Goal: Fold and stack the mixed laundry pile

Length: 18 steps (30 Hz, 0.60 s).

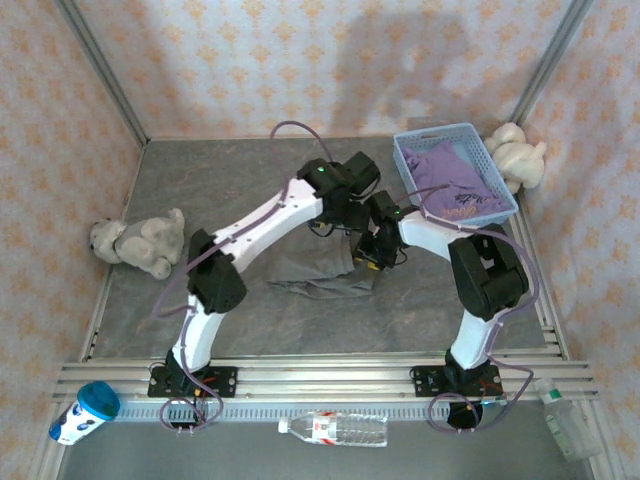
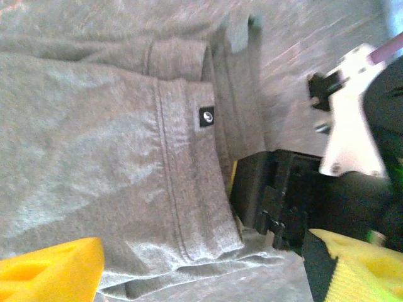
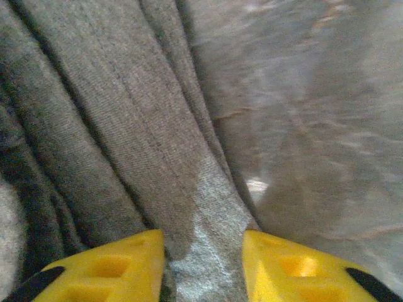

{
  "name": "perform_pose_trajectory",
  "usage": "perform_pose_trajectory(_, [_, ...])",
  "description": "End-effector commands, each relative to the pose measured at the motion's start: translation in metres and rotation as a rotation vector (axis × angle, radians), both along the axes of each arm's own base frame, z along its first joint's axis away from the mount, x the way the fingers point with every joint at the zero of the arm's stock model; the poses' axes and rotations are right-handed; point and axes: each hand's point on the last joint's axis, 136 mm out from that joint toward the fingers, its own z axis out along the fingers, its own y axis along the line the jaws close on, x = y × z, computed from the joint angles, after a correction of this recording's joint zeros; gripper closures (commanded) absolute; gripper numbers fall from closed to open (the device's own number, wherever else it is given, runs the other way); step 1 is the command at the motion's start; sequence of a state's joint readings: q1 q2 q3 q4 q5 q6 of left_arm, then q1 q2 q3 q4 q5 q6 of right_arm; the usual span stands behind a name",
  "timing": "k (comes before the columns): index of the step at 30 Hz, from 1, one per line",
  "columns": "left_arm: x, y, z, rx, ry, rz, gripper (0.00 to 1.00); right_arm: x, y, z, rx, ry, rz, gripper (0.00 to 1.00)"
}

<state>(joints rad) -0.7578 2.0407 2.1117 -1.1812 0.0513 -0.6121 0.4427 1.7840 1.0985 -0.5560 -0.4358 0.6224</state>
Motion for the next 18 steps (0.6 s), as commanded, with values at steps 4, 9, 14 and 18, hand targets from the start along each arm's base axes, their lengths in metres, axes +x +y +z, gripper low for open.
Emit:
perform_pose_trajectory(4, [0.002, 0.074, 0.022, -0.100, -0.071, 0.171, 0.22, -0.008, -0.046, 0.044, -0.122, -0.054, 0.014, 0.53])
perform_pose_trajectory(9, [-0.022, 0.123, -0.028, 0.013, -0.007, 0.225, 0.39, -0.013, -0.022, 0.074, -0.006, -0.077, 0.067, 0.51])
perform_pose_trajectory(14, [-0.054, 0.128, -0.052, -0.015, 0.043, 0.193, 0.61, -0.032, 0.019, 0.072, 0.136, -0.058, 0.090, 0.40])
perform_pose_trajectory(18, [-0.084, 0.118, -0.067, -0.041, 0.040, 0.104, 1.00, -0.032, 0.043, 0.063, 0.229, -0.062, 0.049, 0.24])
